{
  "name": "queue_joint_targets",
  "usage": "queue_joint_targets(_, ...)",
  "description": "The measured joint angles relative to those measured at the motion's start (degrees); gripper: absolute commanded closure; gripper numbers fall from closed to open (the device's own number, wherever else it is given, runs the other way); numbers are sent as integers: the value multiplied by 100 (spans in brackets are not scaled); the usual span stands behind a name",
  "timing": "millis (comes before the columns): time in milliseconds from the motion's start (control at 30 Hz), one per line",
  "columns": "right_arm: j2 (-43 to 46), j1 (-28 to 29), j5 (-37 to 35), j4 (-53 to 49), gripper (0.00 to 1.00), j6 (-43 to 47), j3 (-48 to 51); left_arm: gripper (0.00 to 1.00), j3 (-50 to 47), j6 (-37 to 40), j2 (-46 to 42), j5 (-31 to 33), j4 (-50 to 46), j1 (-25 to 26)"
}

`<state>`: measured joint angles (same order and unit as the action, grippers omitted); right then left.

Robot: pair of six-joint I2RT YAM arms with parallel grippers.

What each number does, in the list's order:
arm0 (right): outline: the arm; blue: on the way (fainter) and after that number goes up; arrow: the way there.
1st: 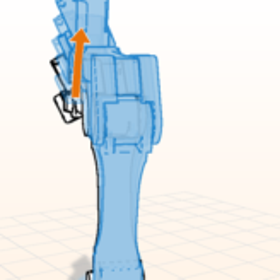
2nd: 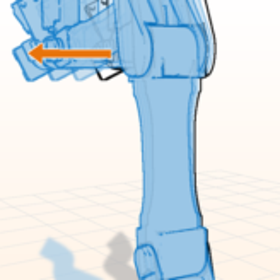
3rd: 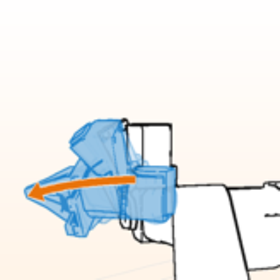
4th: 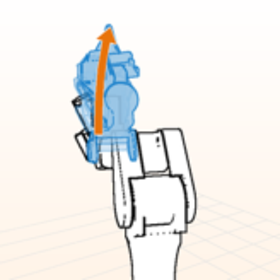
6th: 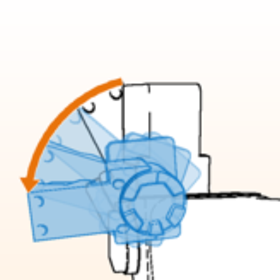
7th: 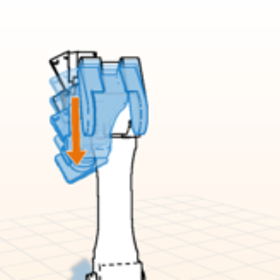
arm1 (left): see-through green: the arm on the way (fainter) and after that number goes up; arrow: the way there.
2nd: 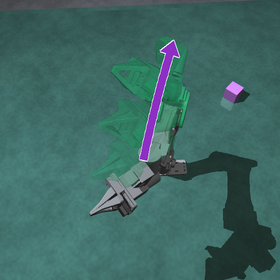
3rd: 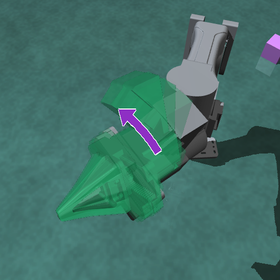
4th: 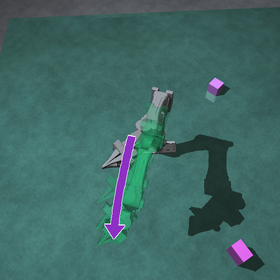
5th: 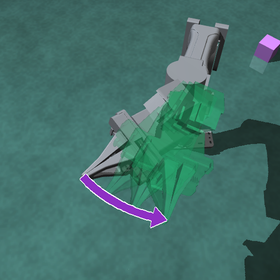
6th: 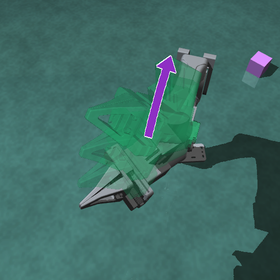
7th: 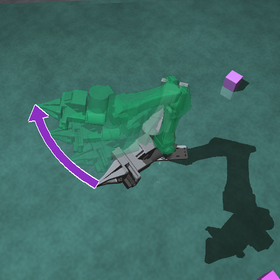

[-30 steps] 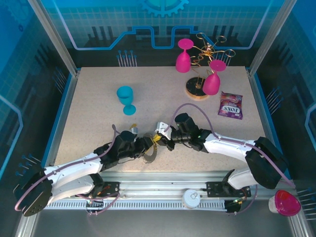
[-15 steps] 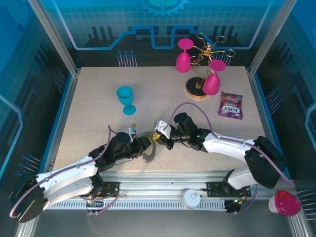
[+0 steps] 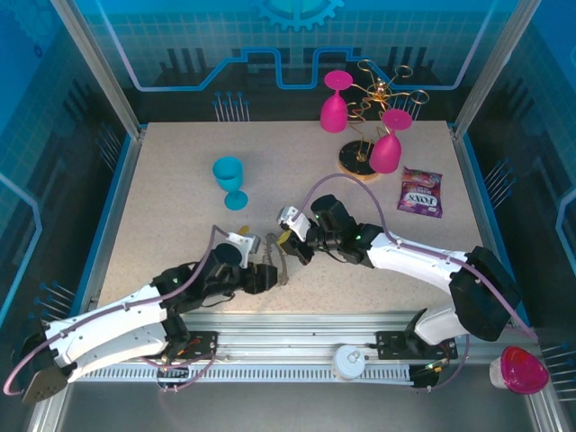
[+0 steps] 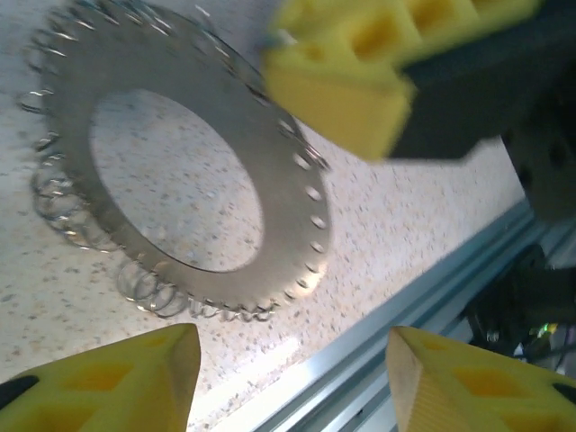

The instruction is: Put the keys on the keyring

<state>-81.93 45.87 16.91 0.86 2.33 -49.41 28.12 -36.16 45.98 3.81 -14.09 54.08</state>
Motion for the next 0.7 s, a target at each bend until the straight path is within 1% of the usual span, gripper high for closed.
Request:
queue_joint_targets(67, 0, 31, -42, -136, 100, -197, -98, 37, -136, 387, -2, 122, 157, 271)
queue_joint_targets(133, 0, 76, -68, -227, 100, -374, -170, 35, -245, 627, 9, 247, 354, 400)
queue_joint_targets(233, -2, 146, -118, -356, 100, -627, -251, 32, -350, 789, 160, 494, 715, 446)
queue_joint_targets(333, -7, 195, -153, -476, 100, -809, -326, 32, -398, 833, 417, 767, 1025, 461)
queue_joint_targets(400, -7, 214, -160, -542, 100, -892, -387, 35, -413, 874, 577, 949, 1185, 472)
queue_joint_targets(567, -7, 225, -175, -678, 100, -988, -518, 51, -468, 1025, 872, 1320, 1469, 483)
queue_joint_targets(700, -7, 223, -175, -782, 100, -988, -535, 56, -706, 1217, 852, 1401, 1740, 483)
